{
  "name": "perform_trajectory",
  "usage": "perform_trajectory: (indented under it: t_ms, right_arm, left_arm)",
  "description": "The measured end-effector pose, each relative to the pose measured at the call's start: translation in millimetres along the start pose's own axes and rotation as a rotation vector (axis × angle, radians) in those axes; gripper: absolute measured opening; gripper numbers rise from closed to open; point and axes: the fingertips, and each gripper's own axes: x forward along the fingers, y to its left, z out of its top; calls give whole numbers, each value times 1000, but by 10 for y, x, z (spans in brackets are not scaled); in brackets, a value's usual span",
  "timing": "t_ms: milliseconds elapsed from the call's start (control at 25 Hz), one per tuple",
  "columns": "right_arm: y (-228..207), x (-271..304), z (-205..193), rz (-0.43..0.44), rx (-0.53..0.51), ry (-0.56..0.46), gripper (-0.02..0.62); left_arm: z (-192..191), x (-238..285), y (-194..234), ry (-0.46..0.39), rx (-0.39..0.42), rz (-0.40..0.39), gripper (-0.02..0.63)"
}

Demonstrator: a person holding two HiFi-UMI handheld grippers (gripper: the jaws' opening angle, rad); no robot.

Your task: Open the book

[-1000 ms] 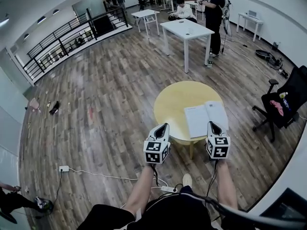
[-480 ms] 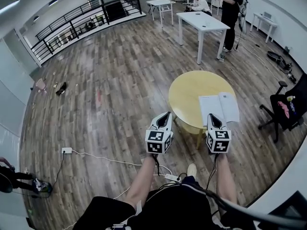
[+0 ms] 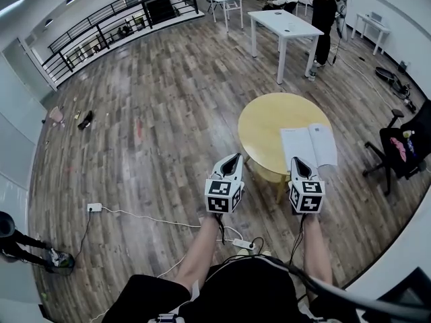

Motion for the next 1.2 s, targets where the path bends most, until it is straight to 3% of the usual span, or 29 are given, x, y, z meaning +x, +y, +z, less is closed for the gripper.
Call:
perform_trajectory:
  t_ms: [400, 1200]
  right_arm:
    - [-206, -140, -57, 7, -13, 10, 3]
    - [-256, -157, -67, 20, -1, 4, 3]
  left_arm:
    - [-3, 58, -279, -1, 2, -8, -2]
    - [11, 114, -341, 2, 11, -2, -2]
